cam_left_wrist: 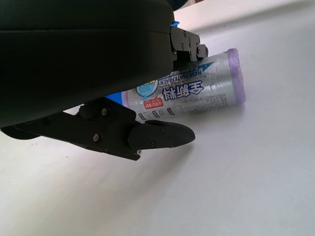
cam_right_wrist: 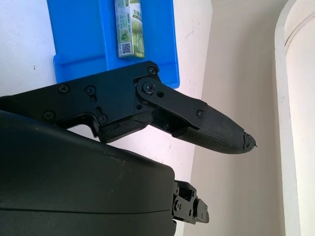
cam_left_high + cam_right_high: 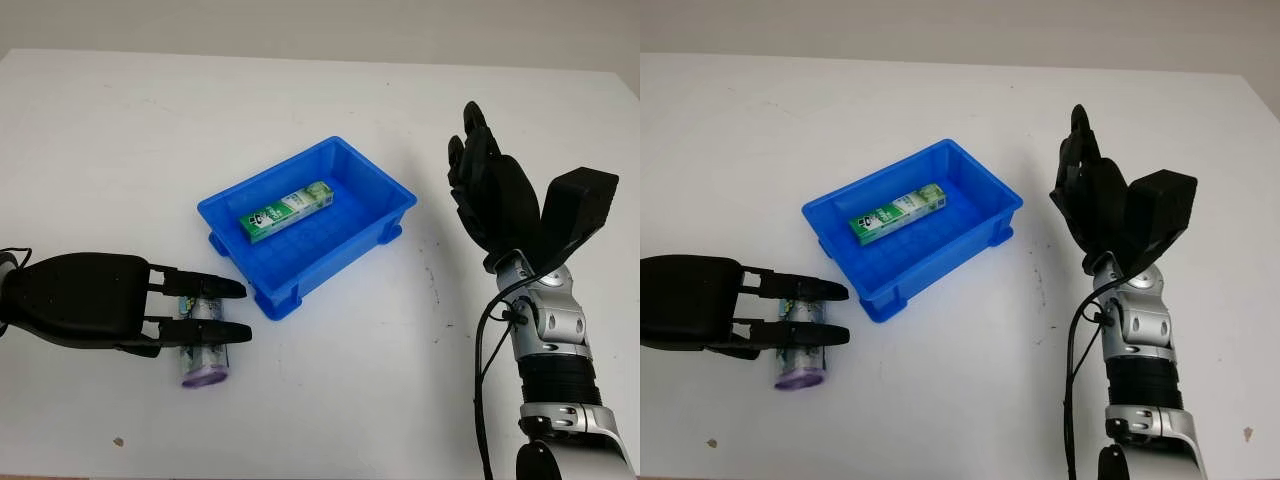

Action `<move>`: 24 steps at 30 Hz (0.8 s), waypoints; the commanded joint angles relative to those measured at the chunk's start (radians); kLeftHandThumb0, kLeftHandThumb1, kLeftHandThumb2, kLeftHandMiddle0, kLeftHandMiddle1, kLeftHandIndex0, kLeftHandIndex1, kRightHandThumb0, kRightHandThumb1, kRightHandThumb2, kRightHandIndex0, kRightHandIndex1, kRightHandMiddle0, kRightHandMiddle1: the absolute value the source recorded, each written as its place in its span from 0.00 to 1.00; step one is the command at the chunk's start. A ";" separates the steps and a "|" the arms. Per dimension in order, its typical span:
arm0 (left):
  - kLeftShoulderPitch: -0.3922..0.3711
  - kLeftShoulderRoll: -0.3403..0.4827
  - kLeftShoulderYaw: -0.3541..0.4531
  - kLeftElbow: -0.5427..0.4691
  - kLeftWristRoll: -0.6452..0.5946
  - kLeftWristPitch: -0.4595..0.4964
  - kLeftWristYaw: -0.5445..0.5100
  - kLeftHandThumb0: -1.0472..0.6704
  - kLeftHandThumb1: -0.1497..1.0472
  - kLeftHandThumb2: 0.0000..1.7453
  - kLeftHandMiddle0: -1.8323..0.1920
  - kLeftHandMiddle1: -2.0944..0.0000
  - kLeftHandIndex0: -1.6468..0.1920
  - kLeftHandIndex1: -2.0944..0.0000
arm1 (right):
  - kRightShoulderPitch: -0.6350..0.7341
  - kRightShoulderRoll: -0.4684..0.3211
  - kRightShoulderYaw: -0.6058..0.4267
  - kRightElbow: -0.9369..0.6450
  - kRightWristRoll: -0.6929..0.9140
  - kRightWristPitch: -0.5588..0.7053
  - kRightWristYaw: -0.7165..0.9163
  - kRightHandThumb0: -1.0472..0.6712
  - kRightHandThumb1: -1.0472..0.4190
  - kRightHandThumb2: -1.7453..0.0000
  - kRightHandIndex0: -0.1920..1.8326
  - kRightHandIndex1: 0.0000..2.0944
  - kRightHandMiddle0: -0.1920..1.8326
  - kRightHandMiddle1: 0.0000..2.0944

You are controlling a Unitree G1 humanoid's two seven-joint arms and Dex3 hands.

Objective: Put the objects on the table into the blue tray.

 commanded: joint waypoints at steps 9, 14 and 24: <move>0.021 -0.075 -0.054 -0.018 0.083 0.163 -0.028 0.44 1.00 0.12 0.83 0.02 0.90 0.14 | 0.013 -0.012 -0.007 -0.031 0.008 0.001 0.002 0.18 0.00 0.50 0.00 0.00 0.00 0.00; 0.030 -0.085 -0.042 -0.024 0.015 0.116 -0.112 0.38 1.00 0.10 0.86 0.00 0.84 0.18 | 0.018 -0.014 -0.011 -0.037 0.011 0.003 0.003 0.18 0.00 0.51 0.00 0.00 0.00 0.00; 0.147 -0.092 0.070 -0.079 -0.277 0.028 -0.300 0.33 1.00 0.19 0.46 0.00 0.62 0.01 | 0.026 -0.019 -0.014 -0.047 0.011 0.012 -0.001 0.17 0.00 0.52 0.00 0.00 0.00 0.00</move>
